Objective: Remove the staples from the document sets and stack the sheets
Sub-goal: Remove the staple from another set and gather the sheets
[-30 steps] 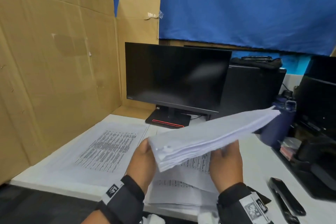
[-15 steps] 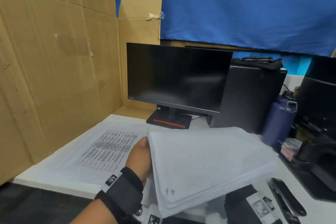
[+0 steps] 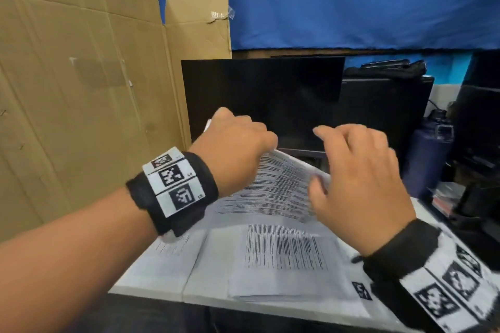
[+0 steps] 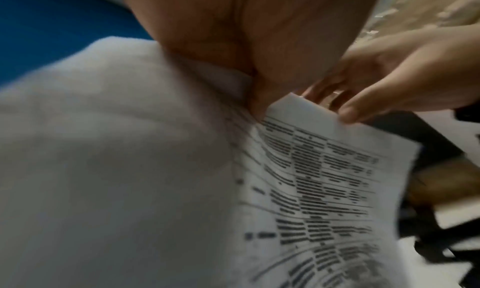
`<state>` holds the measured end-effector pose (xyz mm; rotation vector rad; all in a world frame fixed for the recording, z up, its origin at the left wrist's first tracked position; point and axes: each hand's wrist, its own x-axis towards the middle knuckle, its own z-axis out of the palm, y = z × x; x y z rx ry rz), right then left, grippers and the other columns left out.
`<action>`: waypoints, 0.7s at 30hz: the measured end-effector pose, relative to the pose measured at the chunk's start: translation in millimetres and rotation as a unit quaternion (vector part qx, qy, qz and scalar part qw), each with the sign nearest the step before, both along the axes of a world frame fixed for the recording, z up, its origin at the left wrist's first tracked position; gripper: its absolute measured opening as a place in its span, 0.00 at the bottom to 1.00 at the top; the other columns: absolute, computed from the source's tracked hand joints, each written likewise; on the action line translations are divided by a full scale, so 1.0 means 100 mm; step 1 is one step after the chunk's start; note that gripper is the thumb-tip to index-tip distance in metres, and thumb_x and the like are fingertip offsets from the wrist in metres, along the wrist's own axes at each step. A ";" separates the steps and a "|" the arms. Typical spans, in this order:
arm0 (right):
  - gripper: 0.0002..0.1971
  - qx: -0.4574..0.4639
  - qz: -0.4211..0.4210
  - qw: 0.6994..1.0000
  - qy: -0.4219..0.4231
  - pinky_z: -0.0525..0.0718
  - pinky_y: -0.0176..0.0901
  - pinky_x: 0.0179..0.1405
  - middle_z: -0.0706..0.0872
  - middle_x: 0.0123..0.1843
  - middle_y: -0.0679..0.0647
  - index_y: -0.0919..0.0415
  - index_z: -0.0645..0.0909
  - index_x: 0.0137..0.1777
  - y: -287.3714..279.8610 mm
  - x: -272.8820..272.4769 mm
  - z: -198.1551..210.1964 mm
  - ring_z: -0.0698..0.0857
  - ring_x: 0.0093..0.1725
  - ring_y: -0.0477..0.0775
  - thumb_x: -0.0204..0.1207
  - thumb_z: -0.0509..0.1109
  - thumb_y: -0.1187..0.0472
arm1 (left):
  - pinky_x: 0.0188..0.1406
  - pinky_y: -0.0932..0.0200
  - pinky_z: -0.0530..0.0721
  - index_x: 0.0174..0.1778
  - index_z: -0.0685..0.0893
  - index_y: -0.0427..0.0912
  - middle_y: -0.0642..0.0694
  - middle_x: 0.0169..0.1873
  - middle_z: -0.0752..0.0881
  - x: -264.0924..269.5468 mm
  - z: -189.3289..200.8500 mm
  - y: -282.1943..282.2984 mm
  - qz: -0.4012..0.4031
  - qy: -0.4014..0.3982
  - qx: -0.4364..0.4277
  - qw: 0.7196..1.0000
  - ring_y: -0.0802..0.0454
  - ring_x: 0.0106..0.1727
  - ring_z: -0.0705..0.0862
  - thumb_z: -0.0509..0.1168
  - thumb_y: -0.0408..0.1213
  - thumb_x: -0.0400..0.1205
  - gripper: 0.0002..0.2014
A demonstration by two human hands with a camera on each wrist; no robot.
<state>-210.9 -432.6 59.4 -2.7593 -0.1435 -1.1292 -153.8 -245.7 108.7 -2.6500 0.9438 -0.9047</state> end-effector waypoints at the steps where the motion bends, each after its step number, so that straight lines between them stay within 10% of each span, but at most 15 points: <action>1: 0.16 -0.001 -0.008 0.999 0.034 0.81 0.52 0.47 0.81 0.51 0.48 0.49 0.77 0.62 0.03 0.03 0.00 0.80 0.50 0.55 0.75 0.68 0.54 | 0.58 0.46 0.70 0.55 0.83 0.56 0.57 0.40 0.78 -0.05 0.03 -0.04 -0.026 -0.027 0.020 0.999 0.50 0.46 0.76 0.65 0.33 0.85 0.11; 4: 0.03 0.044 0.015 0.996 0.074 0.74 0.46 0.29 0.75 0.32 0.45 0.50 0.72 0.46 0.03 0.14 -0.01 0.77 0.33 0.54 0.79 0.62 0.59 | 0.62 0.39 0.69 0.51 0.87 0.53 0.53 0.44 0.84 -0.06 0.00 -0.06 -0.080 -0.139 0.027 0.987 0.46 0.52 0.81 0.70 0.29 0.78 0.13; 7: 0.04 0.118 0.013 0.992 0.049 0.72 0.47 0.25 0.75 0.29 0.48 0.54 0.73 0.43 -0.13 0.22 -0.05 0.76 0.29 0.56 0.79 0.62 0.62 | 0.75 0.33 0.61 0.64 0.87 0.57 0.46 0.70 0.82 0.03 -0.07 0.03 -0.045 -0.232 -0.086 0.968 0.38 0.76 0.74 0.67 0.30 0.74 0.24; 10: 0.06 0.246 0.027 0.967 0.058 0.78 0.47 0.28 0.83 0.34 0.53 0.59 0.77 0.44 -0.35 0.30 -0.10 0.82 0.33 0.57 0.82 0.64 0.62 | 0.83 0.29 0.57 0.87 0.62 0.60 0.42 0.85 0.62 0.09 -0.23 0.13 0.033 -0.157 -0.336 0.928 0.40 0.86 0.60 0.71 0.34 0.75 0.44; 13: 0.07 0.360 0.084 0.924 0.095 0.79 0.33 0.30 0.88 0.41 0.45 0.54 0.83 0.46 -0.43 0.35 -0.17 0.85 0.39 0.44 0.83 0.66 0.63 | 0.86 0.31 0.64 0.88 0.46 0.64 0.48 0.87 0.55 0.15 -0.57 0.14 0.005 0.155 -0.625 0.765 0.43 0.87 0.64 0.73 0.28 0.79 0.52; 15: 0.07 0.415 0.128 0.895 0.106 0.81 0.32 0.37 0.90 0.46 0.41 0.51 0.86 0.50 -0.40 0.38 -0.27 0.88 0.45 0.42 0.84 0.67 0.62 | 0.80 0.33 0.75 0.88 0.58 0.56 0.45 0.82 0.74 0.21 -0.83 0.12 -0.023 0.353 -0.707 0.612 0.44 0.78 0.79 0.69 0.28 0.85 0.40; 17: 0.08 0.441 0.139 0.882 0.089 0.83 0.37 0.41 0.90 0.48 0.39 0.49 0.86 0.51 -0.34 0.41 -0.35 0.89 0.48 0.42 0.85 0.66 0.61 | 0.74 0.34 0.82 0.75 0.80 0.46 0.46 0.65 0.91 0.24 -0.96 0.08 -0.029 0.412 -0.735 0.537 0.44 0.66 0.89 0.64 0.30 0.88 0.19; 21: 0.10 0.470 0.131 0.872 0.026 0.78 0.25 0.31 0.87 0.42 0.36 0.50 0.82 0.44 -0.18 0.44 -0.51 0.86 0.42 0.32 0.83 0.65 0.65 | 0.52 0.54 0.86 0.54 0.83 0.51 0.57 0.47 0.91 0.14 -0.92 0.00 0.000 0.272 -0.706 0.654 0.57 0.50 0.88 0.61 0.36 0.88 0.07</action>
